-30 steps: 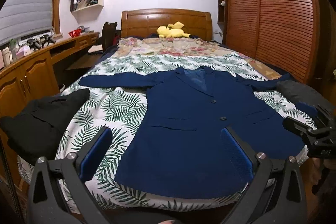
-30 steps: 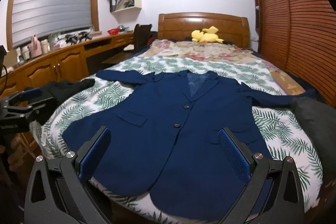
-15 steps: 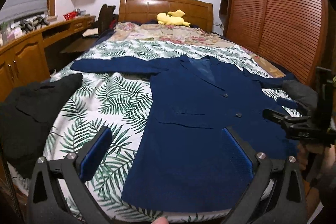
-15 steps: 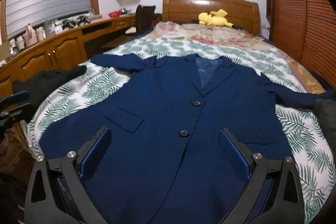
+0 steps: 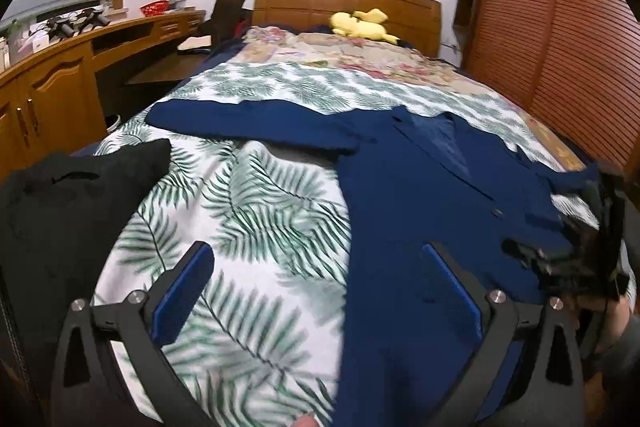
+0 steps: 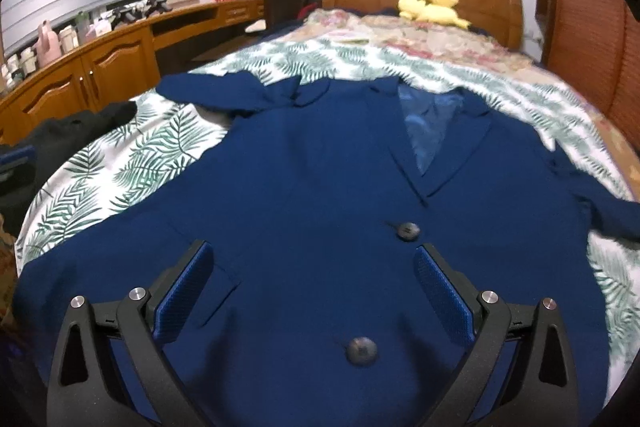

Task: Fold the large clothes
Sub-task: 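Move the left tool to the blazer sleeve cuff and close on it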

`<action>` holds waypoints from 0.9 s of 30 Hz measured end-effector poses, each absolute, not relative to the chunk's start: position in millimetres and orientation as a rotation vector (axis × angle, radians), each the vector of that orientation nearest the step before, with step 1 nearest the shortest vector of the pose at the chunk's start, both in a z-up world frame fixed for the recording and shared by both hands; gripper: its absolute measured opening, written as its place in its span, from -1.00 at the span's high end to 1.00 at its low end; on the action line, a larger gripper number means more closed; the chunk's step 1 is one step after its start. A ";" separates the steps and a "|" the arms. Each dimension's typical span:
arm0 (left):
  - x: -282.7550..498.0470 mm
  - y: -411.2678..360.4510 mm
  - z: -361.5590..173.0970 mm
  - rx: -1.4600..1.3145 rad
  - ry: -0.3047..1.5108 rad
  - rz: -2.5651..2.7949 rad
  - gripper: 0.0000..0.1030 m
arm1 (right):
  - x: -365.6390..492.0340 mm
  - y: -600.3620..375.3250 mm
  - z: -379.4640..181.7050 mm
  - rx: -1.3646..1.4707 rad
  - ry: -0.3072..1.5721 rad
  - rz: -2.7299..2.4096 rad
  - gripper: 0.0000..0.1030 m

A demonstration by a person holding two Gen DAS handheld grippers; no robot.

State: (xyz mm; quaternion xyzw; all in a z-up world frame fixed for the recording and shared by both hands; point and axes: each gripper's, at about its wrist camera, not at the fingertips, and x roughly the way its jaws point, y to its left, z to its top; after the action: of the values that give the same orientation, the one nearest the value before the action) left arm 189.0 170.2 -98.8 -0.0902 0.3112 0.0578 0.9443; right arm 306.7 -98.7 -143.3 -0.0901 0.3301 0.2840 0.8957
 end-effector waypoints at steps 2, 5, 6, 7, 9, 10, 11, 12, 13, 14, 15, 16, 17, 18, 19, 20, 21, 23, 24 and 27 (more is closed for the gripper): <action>202.1 178.6 -99.4 -0.188 0.631 0.117 -0.99 | 310.1 -98.2 -151.3 -0.172 0.694 0.607 -0.96; 225.7 194.1 -100.4 -0.206 0.624 0.107 -0.92 | 308.3 -97.3 -164.7 -0.179 0.699 0.603 -0.96; 236.1 199.7 -101.2 -0.211 0.627 0.107 -0.91 | 307.2 -98.1 -164.6 -0.179 0.692 0.602 -0.96; 244.7 205.0 -101.9 -0.216 0.629 0.106 -0.90 | 305.2 -99.6 -163.1 -0.174 0.677 0.599 -0.96; 264.2 215.5 -104.0 -0.216 0.632 0.112 -0.88 | 303.6 -102.5 -161.8 -0.164 0.657 0.595 -0.96; 272.5 218.8 -105.2 -0.206 0.634 0.124 -0.87 | 304.1 -104.0 -161.9 -0.154 0.654 0.597 -0.96; 280.7 222.3 -106.5 -0.196 0.637 0.137 -0.87 | 305.4 -105.6 -162.2 -0.144 0.655 0.594 -0.96; 290.1 226.7 -108.6 -0.193 0.642 0.144 -0.87 | 307.2 -106.2 -162.4 -0.137 0.658 0.592 -0.96; 297.2 230.8 -110.6 -0.196 0.647 0.145 -0.87 | 309.0 -107.8 -162.6 -0.127 0.662 0.591 -0.96; 305.1 234.7 -112.6 -0.201 0.652 0.145 -0.86 | 309.3 -108.2 -162.5 -0.122 0.662 0.592 -0.96; 314.1 239.9 -115.3 -0.208 0.657 0.146 -0.86 | 309.3 -109.1 -162.0 -0.118 0.659 0.592 -0.96; 322.0 244.3 -118.0 -0.215 0.664 0.147 -0.86 | 308.6 -109.8 -161.3 -0.116 0.651 0.590 -0.96; 329.6 248.7 -120.4 -0.222 0.672 0.150 -0.83 | 307.2 -109.1 -161.5 -0.118 0.646 0.589 -0.96; 339.9 254.4 -123.3 -0.229 0.680 0.153 -0.79 | 306.9 -107.6 -161.3 -0.123 0.642 0.588 -0.96; 345.4 258.1 -125.1 -0.230 0.685 0.158 -0.76 | 306.2 -106.2 -161.0 -0.130 0.638 0.587 -0.96; 353.1 261.4 -127.2 -0.229 0.690 0.169 -0.75 | 305.8 -105.6 -160.8 -0.134 0.634 0.586 -0.96; 361.8 266.3 -130.0 -0.226 0.694 0.190 -0.75 | 305.7 -105.2 -160.7 -0.135 0.632 0.587 -0.96; 373.8 271.6 -133.5 -0.231 0.694 0.209 -0.74 | 306.2 -105.2 -161.2 -0.135 0.633 0.591 -0.96; 379.1 274.3 -135.4 -0.239 0.694 0.213 -0.74 | 306.4 -105.0 -161.7 -0.135 0.635 0.591 -0.96; 396.5 281.0 -144.1 -0.260 0.708 0.223 -0.74 | 306.6 -105.1 -162.7 -0.135 0.637 0.595 -0.96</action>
State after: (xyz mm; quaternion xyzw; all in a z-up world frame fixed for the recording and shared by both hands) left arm 396.5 281.0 -144.1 -0.1268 0.3451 0.1086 0.9236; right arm 306.6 -105.1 -162.7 -0.0652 0.3084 0.2878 0.9043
